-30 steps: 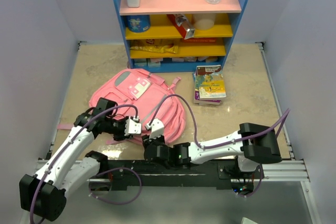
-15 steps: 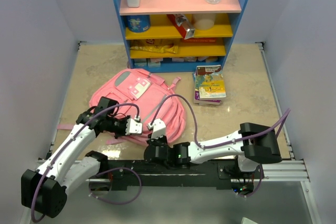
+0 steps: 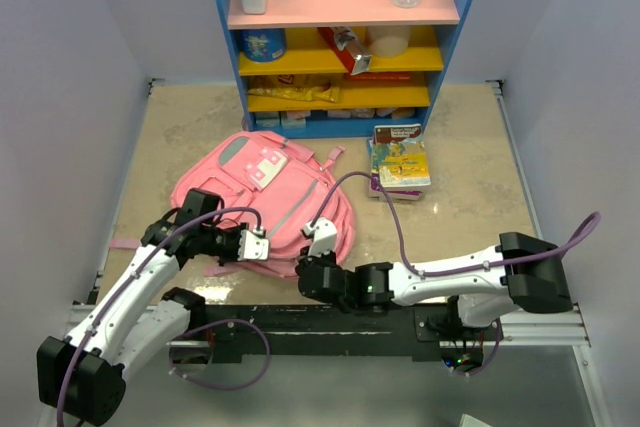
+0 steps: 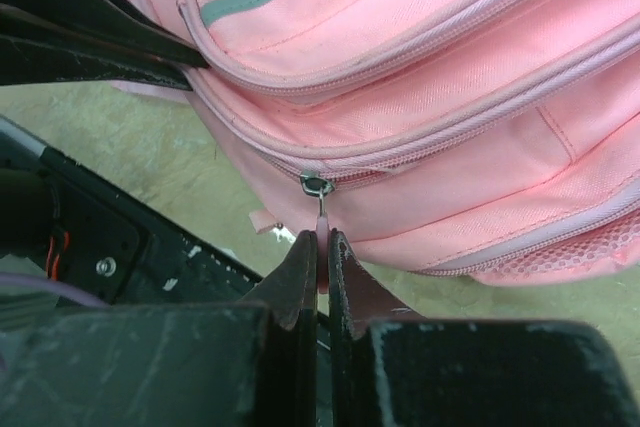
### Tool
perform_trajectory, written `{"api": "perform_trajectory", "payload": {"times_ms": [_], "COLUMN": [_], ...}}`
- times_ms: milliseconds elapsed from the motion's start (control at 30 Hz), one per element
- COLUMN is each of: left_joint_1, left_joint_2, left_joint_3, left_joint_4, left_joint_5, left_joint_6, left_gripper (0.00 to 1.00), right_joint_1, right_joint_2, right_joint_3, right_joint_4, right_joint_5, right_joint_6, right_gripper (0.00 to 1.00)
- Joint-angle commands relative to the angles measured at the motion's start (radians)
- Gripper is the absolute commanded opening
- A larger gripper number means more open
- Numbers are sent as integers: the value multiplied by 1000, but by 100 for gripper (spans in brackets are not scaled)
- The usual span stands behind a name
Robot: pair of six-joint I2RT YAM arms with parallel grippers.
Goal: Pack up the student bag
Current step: Zip the student bag at the center of the board.
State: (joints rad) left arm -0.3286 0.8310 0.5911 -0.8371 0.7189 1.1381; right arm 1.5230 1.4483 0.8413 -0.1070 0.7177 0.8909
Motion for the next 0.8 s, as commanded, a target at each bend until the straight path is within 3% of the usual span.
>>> {"api": "perform_trajectory", "payload": {"times_ms": [0, 300, 467, 767], "left_joint_1": [7, 7, 7, 19], "left_joint_2": [-7, -49, -69, -133], "left_joint_3": [-17, -39, -33, -60], "left_joint_4": [30, 13, -32, -86], "left_joint_5": [-56, -98, -119, -223], "left_joint_6": [22, 55, 75, 124], "left_gripper": [0, 0, 0, 0], "right_joint_1": [-38, -211, -337, -475], "right_joint_2": [-89, -218, -183, -106], "right_joint_3": [-59, -171, -131, -32], "right_joint_4": [9, 3, -23, -75], "right_joint_5": [-150, -297, -350, -287], "right_joint_6": [19, -36, -119, -276], "right_gripper": [0, 0, 0, 0]}}
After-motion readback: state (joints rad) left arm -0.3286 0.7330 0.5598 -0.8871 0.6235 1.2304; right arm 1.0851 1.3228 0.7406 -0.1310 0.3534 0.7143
